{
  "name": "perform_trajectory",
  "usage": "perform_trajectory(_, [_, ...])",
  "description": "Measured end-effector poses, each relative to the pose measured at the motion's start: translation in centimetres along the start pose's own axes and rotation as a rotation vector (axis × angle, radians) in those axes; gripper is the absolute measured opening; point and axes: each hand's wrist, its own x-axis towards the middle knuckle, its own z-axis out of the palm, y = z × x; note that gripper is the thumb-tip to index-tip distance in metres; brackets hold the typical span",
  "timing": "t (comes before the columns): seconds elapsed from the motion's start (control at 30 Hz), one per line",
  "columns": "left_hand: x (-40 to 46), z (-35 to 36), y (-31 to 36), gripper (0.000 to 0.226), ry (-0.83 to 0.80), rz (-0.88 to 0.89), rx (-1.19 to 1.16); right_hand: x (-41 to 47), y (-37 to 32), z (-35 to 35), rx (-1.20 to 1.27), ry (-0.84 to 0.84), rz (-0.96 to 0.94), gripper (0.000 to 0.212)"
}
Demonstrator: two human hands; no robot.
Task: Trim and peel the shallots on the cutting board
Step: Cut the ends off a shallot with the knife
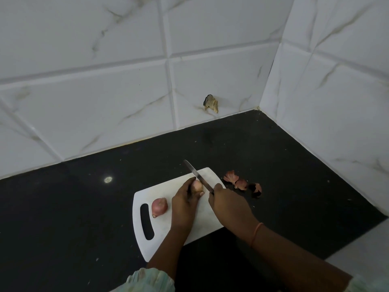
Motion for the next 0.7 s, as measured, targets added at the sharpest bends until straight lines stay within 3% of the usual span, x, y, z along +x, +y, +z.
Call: perform_trajectory(0.7, [0.0, 0.2, 0.2, 0.043, 0.017, -0.004, 0.034, 2.1, -0.1, 1.2, 0.075, -0.052, 0.008, 0.029])
